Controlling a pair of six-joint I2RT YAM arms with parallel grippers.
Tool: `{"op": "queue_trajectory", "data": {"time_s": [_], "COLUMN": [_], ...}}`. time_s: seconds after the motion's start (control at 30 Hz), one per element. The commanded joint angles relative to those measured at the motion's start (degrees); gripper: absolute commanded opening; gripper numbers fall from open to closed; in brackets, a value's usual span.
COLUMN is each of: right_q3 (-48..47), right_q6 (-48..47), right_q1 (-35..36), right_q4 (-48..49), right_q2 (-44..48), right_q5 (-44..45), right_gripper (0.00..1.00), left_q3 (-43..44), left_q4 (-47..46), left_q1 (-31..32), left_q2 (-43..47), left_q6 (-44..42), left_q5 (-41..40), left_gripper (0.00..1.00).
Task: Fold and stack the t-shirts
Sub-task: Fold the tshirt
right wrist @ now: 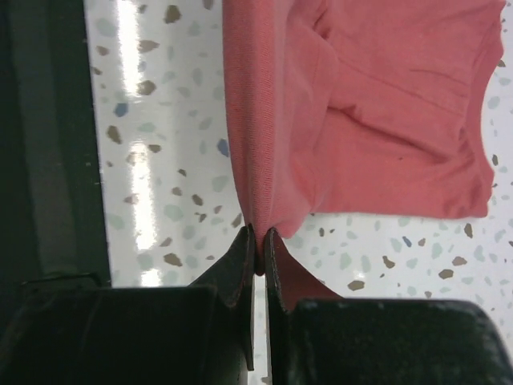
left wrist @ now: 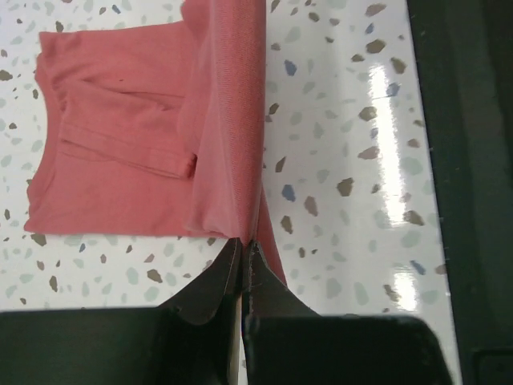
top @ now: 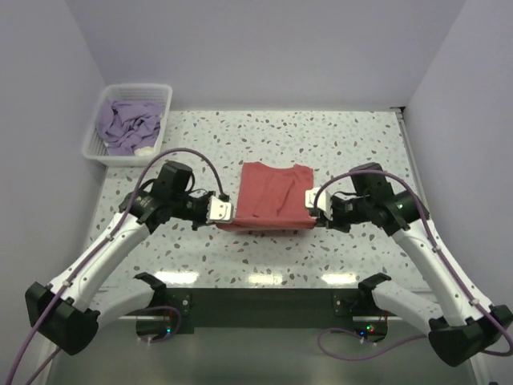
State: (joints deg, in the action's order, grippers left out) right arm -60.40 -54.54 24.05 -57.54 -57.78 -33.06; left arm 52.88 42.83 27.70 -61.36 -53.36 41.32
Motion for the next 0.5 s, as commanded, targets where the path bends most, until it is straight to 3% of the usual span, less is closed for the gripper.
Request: {"op": "queue_trajectory", "data": {"time_s": [0.0,0.27,0.47], "right_q3": [-2.4,-1.9,-5.4], "right_q6": [-1.4,-1.4,-5.9], "right_q1": [-0.3,-1.2,-8.1], "right_q4": [-12.0,-7.0,-7.6], "right_q2": [2.8,-5.1,-14.2], "right_q5": [-2.7,0.2,-2.4], "right_gripper": [0.0,0.0,0.0], "left_q3": [5.5,16.6,23.0], "left_q4": [9.1,8.2,4.0], "left_q1": [-0.3,-0.3,-0.4], "left_q2": [2.3,-10.6,-19.8], "left_q6": [6.2,4.1,0.9], "left_q5": [2.8,-0.5,-3.8], "left_gripper": [0.0,0.0,0.0]}}
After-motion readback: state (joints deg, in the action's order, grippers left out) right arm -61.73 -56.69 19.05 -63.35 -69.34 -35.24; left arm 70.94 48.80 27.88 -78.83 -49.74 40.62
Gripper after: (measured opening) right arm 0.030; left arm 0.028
